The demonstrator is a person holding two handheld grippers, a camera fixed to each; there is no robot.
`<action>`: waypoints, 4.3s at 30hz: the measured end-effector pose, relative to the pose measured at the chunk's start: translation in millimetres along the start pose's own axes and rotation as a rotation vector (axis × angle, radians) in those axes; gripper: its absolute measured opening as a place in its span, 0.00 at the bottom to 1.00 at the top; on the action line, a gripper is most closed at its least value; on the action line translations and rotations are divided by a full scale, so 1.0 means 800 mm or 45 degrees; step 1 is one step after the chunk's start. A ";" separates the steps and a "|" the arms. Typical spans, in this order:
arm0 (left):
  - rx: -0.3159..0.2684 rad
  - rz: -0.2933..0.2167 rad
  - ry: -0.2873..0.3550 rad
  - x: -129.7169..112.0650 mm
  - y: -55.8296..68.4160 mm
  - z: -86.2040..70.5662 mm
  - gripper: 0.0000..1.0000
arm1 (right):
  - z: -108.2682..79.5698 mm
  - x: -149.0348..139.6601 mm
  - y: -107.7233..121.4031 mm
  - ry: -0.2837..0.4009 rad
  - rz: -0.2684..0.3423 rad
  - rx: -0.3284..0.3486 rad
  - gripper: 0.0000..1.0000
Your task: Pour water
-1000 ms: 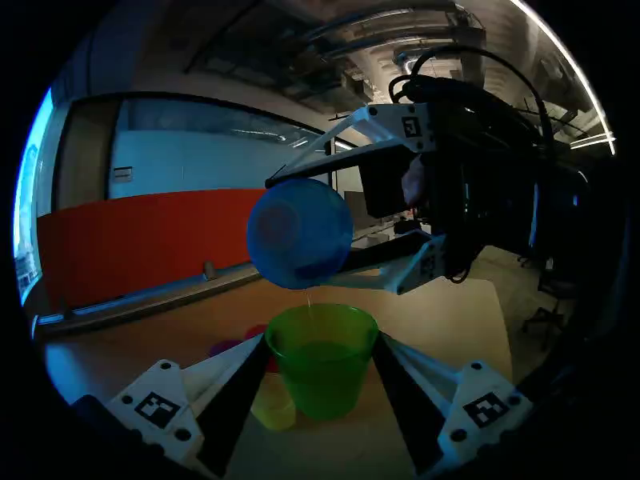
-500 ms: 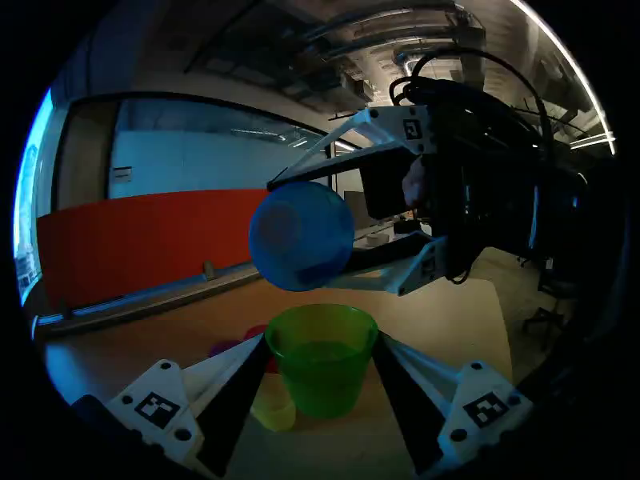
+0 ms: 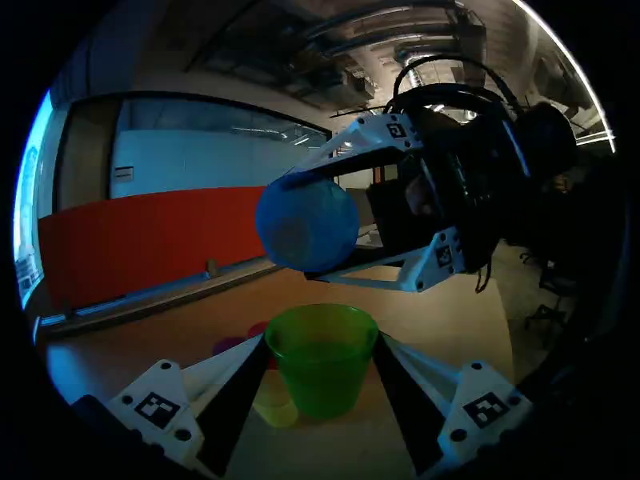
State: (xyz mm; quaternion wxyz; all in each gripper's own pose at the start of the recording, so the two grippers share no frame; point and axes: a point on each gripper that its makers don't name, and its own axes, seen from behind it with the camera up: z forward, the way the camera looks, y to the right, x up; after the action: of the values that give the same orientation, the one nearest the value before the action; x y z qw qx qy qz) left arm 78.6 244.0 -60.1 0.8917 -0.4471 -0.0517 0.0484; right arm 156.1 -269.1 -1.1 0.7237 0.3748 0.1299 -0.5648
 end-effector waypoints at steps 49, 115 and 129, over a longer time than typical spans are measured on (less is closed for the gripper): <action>0.038 0.058 -0.217 -0.057 -0.023 -0.017 0.87 | -0.070 -0.059 -0.136 -0.185 1.381 0.342 0.91; 0.055 0.006 -0.552 -0.201 -0.053 -0.029 0.87 | -0.100 -0.155 -0.283 -0.452 1.297 0.618 0.91; 0.061 0.000 -0.555 -0.204 -0.054 -0.032 0.87 | -0.108 -0.160 -0.298 -0.455 1.323 0.618 0.91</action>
State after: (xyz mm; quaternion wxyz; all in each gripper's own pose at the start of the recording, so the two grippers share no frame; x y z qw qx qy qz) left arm -77.4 175.9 -48.6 0.8698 -0.4047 -0.2420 0.1453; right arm -83.5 -137.2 -76.4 0.8094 0.4429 -0.3267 -0.2049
